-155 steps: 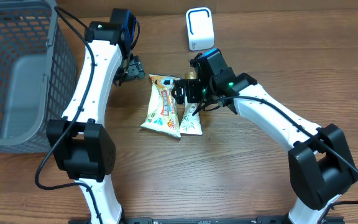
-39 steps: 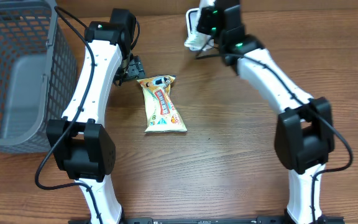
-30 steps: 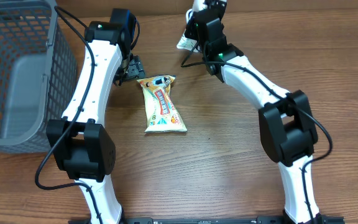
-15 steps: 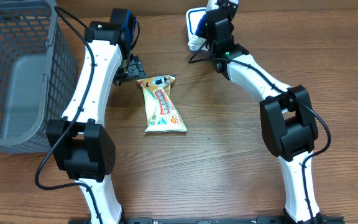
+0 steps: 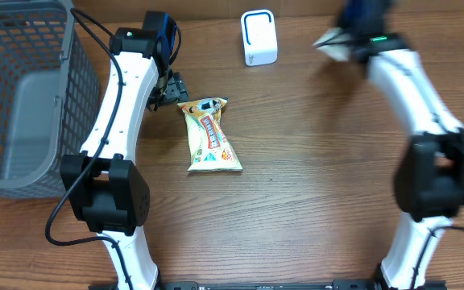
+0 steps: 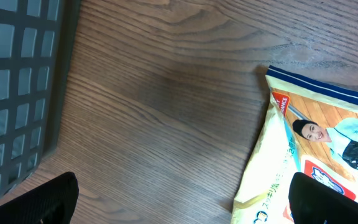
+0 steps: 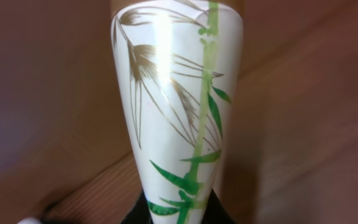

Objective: Scan the item barcode
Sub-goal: 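Carry the white tube off to the right and release it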

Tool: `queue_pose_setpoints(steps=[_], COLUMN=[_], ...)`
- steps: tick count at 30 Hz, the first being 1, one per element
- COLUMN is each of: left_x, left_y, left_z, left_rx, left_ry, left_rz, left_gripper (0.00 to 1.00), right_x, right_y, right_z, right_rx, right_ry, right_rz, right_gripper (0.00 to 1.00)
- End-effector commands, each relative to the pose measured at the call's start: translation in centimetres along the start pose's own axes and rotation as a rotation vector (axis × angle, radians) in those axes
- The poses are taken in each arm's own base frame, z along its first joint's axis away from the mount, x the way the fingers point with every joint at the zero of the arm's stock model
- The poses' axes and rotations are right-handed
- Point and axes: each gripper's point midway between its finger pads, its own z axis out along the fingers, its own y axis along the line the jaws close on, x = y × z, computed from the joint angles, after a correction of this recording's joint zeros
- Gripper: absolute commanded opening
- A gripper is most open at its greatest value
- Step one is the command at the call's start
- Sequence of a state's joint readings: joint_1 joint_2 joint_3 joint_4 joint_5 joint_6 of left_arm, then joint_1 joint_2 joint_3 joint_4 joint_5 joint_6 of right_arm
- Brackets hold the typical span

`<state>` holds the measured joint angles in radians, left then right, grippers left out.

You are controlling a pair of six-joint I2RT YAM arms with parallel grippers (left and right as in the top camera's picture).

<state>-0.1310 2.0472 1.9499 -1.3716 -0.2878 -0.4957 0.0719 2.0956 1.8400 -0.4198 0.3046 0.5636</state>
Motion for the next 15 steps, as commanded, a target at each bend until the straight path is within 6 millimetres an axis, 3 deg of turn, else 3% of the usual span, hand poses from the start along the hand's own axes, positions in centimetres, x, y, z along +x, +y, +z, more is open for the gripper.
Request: queue_pose_setpoints(steps=[1,6,8,11,15], left_x=[0.1,0.1,0.1,0.1,0.1], left_y=[-0.3,-0.3,-0.3,-0.3,-0.3], left_z=[0.1,0.1,0.1,0.1,0.1], left_rx=[0.000,0.000,0.000,0.000,0.000], left_ry=[0.003,0.003,0.003,0.003,0.003], left_rz=[-0.006,-0.006,-0.006,-0.006,-0.006], left_gripper=[1.00,1.00,1.00,1.00,1.00], right_x=[-6.8,-5.8,-5.1,-4.0,-2.7], right_y=[-8.3,-20.3,-24.2,-29.0,-33.6], right_z=[-2.4,-2.0,-2.0,-2.0,-1.7], right_rx=[0.157,0.413,0.490,0.571,0.647], right_ry=[-0.063,0.070,0.105,0.164,0.202], right_rz=[0.102,0.183,0.261,0.339,0.387], right_gripper=[0.04,0.04,0.04,0.04,0.04])
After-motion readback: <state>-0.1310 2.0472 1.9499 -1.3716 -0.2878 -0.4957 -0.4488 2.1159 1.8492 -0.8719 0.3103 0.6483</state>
